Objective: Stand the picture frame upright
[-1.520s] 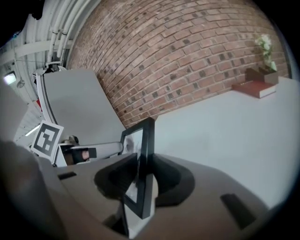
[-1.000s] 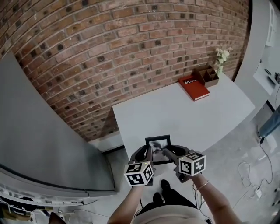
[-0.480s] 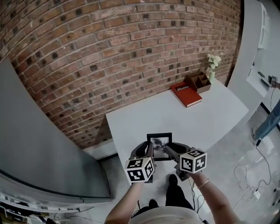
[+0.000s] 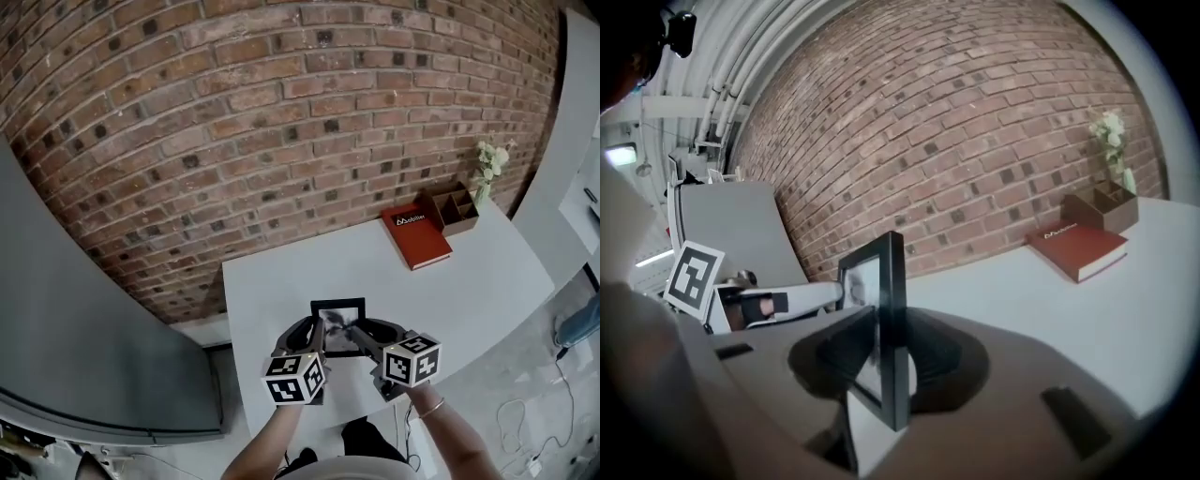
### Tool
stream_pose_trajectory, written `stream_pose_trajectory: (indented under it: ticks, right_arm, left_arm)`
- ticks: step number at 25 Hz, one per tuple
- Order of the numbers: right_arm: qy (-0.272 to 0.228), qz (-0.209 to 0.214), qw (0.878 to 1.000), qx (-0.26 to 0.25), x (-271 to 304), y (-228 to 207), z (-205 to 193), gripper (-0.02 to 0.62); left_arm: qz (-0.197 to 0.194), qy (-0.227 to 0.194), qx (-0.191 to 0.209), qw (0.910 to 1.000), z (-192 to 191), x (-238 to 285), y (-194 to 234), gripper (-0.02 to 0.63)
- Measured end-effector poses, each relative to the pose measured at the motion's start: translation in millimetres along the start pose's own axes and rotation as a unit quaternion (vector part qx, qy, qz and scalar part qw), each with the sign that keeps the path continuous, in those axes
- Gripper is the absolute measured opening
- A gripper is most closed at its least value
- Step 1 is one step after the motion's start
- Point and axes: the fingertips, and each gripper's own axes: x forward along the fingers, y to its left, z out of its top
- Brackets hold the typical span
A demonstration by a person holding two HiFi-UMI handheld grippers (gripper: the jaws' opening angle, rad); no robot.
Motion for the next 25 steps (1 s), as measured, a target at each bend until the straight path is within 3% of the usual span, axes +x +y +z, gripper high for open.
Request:
stream_pose_trajectory:
  ticks: [15, 25]
  right_arm:
    - [0.045, 0.111, 0.992, -0.036, 122, -87, 88, 0.11]
    - [0.052, 0.128, 0.99, -0.041, 204, -114, 111, 0.11]
  left_arm:
    - [0.127, -0.024, -0.006, 0.9916, 59, 125, 56, 0.063]
    - [0.149, -0.014, 0.002, 0.9888, 81, 183, 113, 0.063]
